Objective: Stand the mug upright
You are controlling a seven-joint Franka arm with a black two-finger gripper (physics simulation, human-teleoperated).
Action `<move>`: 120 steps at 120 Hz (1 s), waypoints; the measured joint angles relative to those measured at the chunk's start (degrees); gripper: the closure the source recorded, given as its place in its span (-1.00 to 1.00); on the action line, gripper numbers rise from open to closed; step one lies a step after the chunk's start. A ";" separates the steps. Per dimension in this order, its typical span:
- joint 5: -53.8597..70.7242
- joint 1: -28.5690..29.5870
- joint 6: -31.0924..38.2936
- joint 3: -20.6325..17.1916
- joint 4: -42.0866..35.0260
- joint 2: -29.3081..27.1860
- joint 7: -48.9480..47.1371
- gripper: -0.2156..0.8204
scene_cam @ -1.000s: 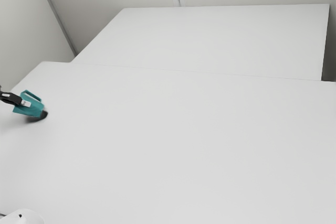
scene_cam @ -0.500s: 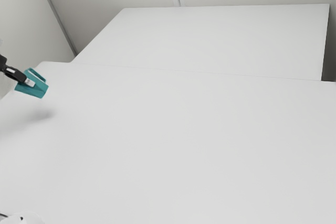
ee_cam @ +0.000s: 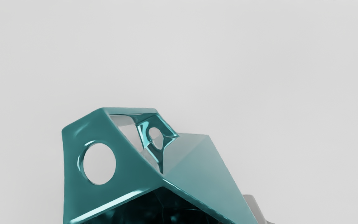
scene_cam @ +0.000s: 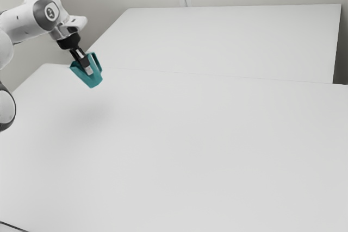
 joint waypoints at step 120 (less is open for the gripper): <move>15.46 -26.63 20.01 7.82 -15.88 2.92 -27.01 0.93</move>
